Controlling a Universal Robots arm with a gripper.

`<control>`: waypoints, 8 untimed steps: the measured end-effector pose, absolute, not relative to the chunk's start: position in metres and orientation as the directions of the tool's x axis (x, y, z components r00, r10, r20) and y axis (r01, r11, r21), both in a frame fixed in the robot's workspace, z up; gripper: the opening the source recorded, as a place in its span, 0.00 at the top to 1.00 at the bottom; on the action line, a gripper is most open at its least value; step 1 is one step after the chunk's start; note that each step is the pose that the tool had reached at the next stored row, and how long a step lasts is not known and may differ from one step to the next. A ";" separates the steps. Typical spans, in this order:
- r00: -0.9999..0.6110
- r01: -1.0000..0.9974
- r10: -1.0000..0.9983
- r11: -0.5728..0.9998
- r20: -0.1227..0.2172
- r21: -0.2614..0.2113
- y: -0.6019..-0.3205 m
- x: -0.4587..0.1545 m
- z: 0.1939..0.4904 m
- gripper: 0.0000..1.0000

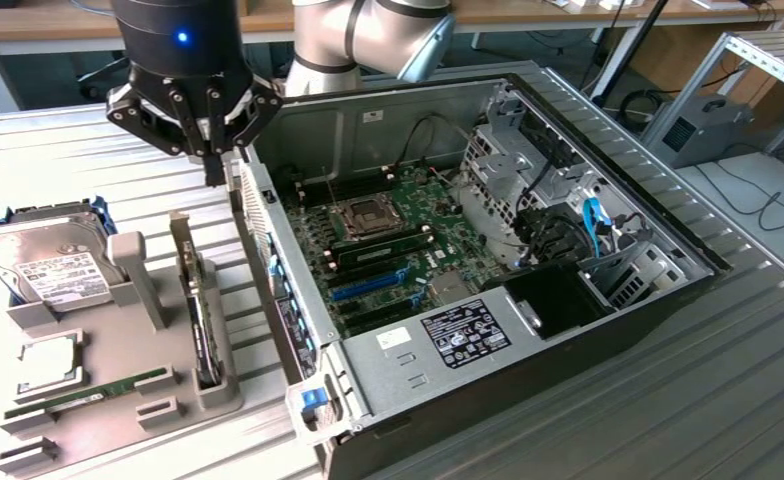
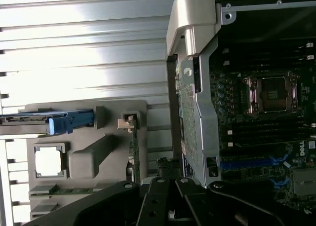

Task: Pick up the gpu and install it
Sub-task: 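Reach for the gpu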

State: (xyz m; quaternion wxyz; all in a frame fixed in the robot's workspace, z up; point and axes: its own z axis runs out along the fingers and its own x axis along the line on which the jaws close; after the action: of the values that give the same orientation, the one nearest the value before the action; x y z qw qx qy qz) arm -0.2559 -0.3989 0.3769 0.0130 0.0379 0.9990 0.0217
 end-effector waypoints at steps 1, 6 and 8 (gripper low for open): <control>-0.997 0.075 0.076 0.996 -0.024 0.044 -0.399 -0.256 0.377 0.89; -0.997 0.075 0.076 0.996 -0.024 0.044 -0.399 -0.258 0.377 0.89; -0.997 0.075 0.076 0.996 -0.024 0.044 -0.399 -0.258 0.377 0.89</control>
State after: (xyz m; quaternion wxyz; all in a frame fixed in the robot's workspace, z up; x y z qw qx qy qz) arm -0.2578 -0.3989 0.3768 0.0130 0.0378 0.9990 0.0217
